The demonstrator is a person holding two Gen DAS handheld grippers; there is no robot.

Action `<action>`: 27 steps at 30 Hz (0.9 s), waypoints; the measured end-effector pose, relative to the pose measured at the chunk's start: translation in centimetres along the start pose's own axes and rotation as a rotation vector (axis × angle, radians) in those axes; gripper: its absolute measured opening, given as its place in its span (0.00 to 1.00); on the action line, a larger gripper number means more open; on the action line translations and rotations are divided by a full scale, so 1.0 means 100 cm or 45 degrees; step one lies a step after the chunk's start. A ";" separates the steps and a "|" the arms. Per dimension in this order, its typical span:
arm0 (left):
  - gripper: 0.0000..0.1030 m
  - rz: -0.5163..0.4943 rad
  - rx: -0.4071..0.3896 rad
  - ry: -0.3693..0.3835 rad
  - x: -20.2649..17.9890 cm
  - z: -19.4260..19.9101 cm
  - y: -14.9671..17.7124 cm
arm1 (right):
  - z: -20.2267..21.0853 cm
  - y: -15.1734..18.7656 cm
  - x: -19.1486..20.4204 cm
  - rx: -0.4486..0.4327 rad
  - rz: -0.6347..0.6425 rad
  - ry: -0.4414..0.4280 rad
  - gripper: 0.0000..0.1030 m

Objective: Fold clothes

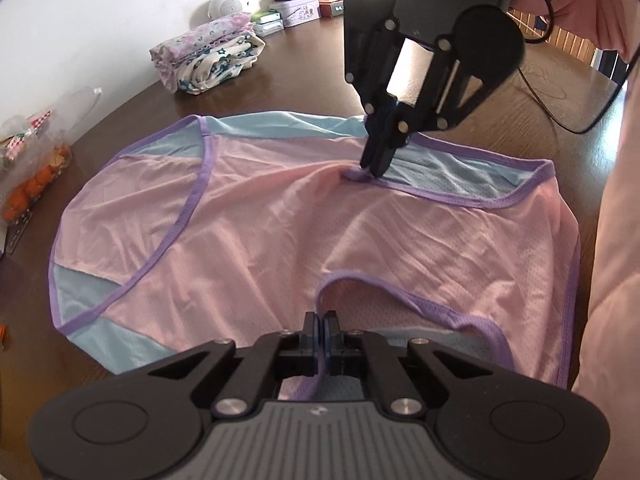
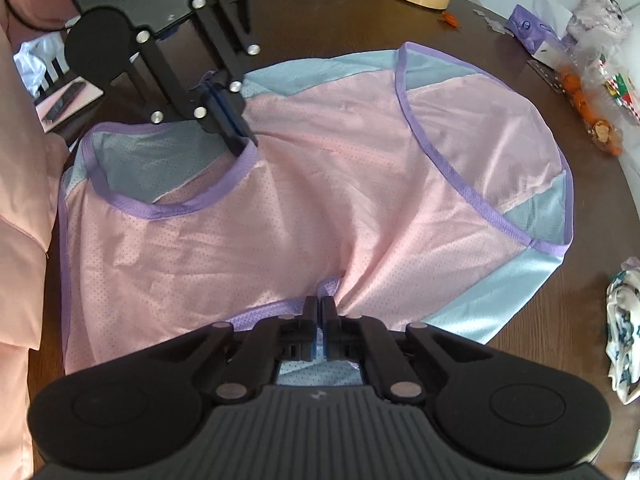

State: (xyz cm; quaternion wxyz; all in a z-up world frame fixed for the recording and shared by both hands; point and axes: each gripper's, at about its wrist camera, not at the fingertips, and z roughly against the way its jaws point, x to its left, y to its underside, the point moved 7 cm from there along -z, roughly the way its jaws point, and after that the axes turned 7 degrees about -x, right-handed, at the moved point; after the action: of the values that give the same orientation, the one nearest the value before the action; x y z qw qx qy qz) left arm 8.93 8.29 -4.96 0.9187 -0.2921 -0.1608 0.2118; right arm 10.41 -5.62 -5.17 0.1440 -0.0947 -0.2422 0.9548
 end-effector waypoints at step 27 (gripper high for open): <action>0.05 -0.075 -0.014 0.139 -0.027 -0.002 -0.019 | 0.007 0.001 0.039 -0.092 -0.209 -0.151 0.05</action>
State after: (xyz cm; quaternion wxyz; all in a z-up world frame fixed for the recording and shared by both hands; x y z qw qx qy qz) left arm 7.21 5.51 -4.44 0.9303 -0.3032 -0.1200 0.1676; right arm 6.53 -4.73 -5.09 0.2035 -0.0229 -0.2917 0.9343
